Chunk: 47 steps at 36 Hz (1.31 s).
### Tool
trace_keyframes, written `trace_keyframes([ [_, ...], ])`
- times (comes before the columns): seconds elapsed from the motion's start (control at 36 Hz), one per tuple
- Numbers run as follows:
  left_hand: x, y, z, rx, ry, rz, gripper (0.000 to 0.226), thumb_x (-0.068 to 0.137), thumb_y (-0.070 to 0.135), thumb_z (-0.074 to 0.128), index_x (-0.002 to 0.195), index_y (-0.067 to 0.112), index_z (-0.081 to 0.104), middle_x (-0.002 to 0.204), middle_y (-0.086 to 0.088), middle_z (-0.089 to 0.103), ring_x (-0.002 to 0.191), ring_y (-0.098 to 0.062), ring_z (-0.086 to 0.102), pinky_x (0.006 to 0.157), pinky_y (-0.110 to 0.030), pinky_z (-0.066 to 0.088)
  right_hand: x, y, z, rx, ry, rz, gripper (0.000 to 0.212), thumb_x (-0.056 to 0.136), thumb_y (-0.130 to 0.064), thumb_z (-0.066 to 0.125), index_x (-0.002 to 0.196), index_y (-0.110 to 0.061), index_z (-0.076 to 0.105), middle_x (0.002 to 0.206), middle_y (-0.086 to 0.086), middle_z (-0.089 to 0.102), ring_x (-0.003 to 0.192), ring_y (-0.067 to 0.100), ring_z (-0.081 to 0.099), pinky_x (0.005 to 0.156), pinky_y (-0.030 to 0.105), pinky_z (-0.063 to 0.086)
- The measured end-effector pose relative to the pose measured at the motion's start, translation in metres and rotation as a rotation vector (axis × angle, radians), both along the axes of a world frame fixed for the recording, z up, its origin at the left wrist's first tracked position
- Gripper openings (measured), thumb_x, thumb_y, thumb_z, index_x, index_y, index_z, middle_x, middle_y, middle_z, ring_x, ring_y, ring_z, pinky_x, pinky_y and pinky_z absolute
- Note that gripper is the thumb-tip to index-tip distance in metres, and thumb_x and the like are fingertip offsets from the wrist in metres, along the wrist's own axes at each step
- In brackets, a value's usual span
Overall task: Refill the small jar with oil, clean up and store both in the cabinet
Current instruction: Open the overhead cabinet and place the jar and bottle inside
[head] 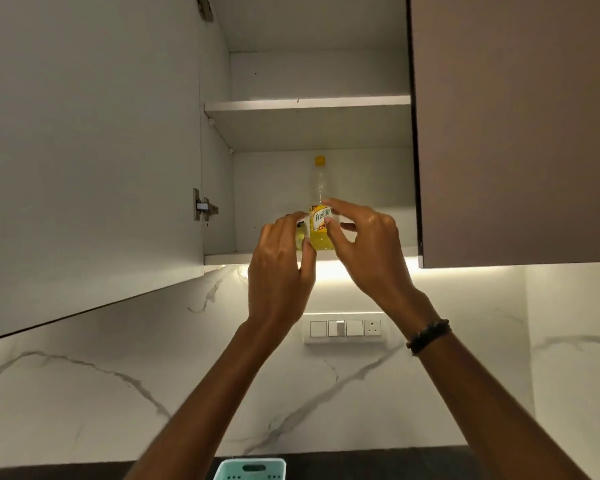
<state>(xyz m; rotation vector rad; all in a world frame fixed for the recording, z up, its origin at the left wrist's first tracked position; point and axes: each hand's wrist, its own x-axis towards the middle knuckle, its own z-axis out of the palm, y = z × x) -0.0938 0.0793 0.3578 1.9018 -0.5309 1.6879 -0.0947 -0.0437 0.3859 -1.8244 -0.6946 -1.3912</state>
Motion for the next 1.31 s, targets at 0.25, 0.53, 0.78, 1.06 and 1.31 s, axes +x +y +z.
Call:
trace_keyframes([
  [0.25, -0.135, 0.011, -0.028, 0.024, -0.021, -0.002, 0.039, 0.094, 0.028, 0.041, 0.121, 0.008, 0.060, 0.119, -0.008, 0.066, 0.108, -0.021, 0.061, 0.091, -0.026, 0.043, -0.127, 0.014, -0.028, 0.019, -0.052, 0.013, 0.031, 0.092, -0.018, 0.062, 0.122, -0.011, 0.064, 0.119, 0.005, 0.067, 0.105, 0.018, 0.065, 0.091, 0.034, 0.054],
  [0.53, -0.259, 0.039, -0.040, 0.050, -0.194, 0.013, 0.038, 0.093, 0.026, 0.045, 0.121, 0.006, 0.061, 0.118, -0.011, 0.066, 0.108, -0.022, 0.061, 0.089, -0.046, 0.054, -0.252, 0.052, -0.028, -0.017, -0.145, 0.072, 0.036, 0.089, -0.025, 0.060, 0.122, -0.012, 0.064, 0.122, 0.005, 0.065, 0.110, 0.019, 0.064, 0.092, 0.038, 0.054],
  [0.78, -0.312, 0.114, -0.039, -0.232, -0.329, -0.167, 0.030, 0.095, 0.019, 0.047, 0.124, 0.016, 0.050, 0.126, 0.003, 0.054, 0.116, -0.007, 0.052, 0.100, -0.032, 0.048, -0.302, 0.115, -0.038, -0.108, -0.147, 0.088, 0.037, 0.088, -0.019, 0.064, 0.124, -0.010, 0.062, 0.124, 0.005, 0.064, 0.108, 0.020, 0.065, 0.092, 0.031, 0.050],
  [1.06, -0.307, 0.200, -0.027, -0.499, 0.238, -0.517, 0.033, 0.103, 0.019, 0.038, 0.134, 0.020, 0.048, 0.134, 0.009, 0.054, 0.125, -0.007, 0.050, 0.106, -0.025, 0.042, -0.309, 0.212, -0.044, 0.024, 0.153, 0.237, 0.055, 0.091, -0.018, 0.063, 0.141, -0.011, 0.042, 0.144, 0.006, 0.046, 0.130, 0.022, 0.049, 0.104, 0.043, 0.045],
  [1.31, -0.301, 0.202, -0.016, -0.447, 0.449, -0.701, 0.039, 0.104, 0.023, 0.033, 0.140, 0.019, 0.044, 0.133, 0.002, 0.054, 0.121, -0.010, 0.051, 0.093, -0.016, 0.045, -0.294, 0.244, -0.040, 0.157, 0.274, 0.217, 0.051, 0.087, -0.014, 0.068, 0.135, -0.009, 0.050, 0.127, 0.009, 0.062, 0.118, 0.023, 0.058, 0.093, 0.017, 0.048],
])
